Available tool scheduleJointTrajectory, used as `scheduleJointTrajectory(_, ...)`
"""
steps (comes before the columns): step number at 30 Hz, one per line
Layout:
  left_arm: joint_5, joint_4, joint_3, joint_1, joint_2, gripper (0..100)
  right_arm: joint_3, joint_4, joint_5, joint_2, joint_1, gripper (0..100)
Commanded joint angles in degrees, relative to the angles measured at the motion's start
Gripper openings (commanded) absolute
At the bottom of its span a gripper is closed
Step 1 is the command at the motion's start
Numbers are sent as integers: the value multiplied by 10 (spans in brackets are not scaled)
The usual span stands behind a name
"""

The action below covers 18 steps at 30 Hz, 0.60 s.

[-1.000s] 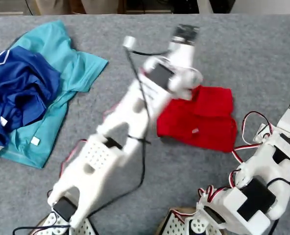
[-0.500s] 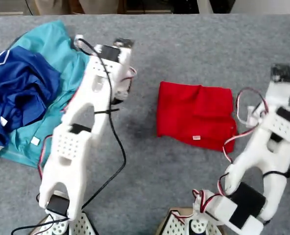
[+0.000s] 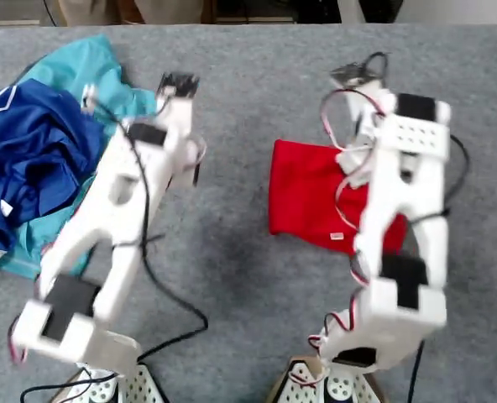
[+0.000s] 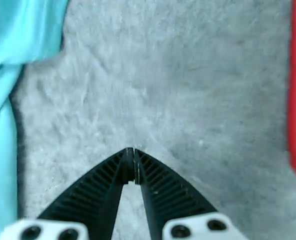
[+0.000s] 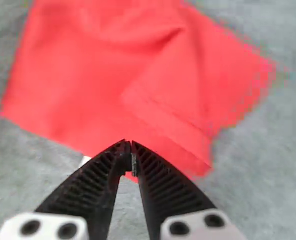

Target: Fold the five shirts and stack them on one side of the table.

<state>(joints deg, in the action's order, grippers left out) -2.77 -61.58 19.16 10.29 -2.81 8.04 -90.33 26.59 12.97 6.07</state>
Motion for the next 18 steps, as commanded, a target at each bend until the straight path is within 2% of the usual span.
scheduleJointTrajectory(1, -4, 209, 245, -27, -93, 19, 72, -40, 2, 62, -31, 2)
scheduleJointTrajectory(3, -4, 295, 320, -37, -100, 19, 87, -52, 2, 93, -43, 2)
scheduleJointTrajectory(5, -2, 338, 351, -41, -108, 19, 91, -52, 2, 111, -52, 2)
scheduleJointTrajectory(9, -1, 324, 345, -44, -116, 19, 90, -36, 2, 139, -50, 2)
scheduleJointTrajectory(18, 0, 315, 345, -47, -116, 19, 123, 91, 2, 216, 60, 2)
